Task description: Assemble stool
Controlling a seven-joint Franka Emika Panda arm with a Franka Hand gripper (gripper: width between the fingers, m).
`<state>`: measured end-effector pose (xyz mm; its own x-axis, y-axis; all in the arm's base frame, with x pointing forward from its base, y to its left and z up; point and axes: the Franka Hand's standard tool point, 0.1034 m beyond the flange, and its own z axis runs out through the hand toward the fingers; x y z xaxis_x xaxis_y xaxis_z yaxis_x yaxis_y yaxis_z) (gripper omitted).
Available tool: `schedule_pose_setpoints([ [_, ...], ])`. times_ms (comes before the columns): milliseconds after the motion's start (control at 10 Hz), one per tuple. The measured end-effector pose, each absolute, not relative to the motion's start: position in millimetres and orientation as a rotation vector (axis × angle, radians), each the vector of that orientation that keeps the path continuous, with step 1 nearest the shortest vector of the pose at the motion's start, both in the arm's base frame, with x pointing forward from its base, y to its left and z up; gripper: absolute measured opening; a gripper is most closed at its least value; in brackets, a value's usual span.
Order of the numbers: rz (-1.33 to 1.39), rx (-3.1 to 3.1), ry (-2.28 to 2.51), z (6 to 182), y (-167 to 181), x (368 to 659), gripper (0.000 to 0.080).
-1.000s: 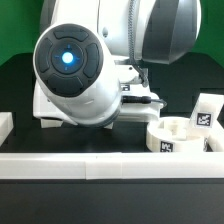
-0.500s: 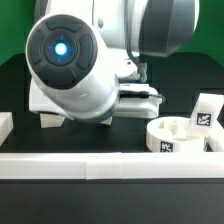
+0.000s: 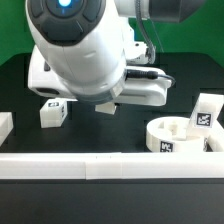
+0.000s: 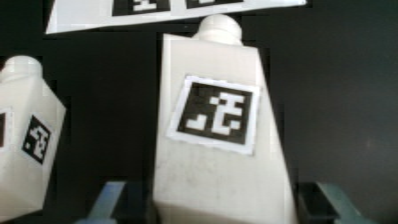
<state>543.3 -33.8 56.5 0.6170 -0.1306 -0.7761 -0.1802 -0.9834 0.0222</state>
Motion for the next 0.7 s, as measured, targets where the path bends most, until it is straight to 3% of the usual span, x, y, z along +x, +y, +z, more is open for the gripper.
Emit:
schedule_pose_setpoints([
  [200,1.048,-2.901,0.270,53.2,-34,565,0.0324],
  [600,0.615,-3.015,0.260,102.6,0,583,0.0324],
  [700,0.477,-3.044,0.267,100.3,-2,587,0.0324],
])
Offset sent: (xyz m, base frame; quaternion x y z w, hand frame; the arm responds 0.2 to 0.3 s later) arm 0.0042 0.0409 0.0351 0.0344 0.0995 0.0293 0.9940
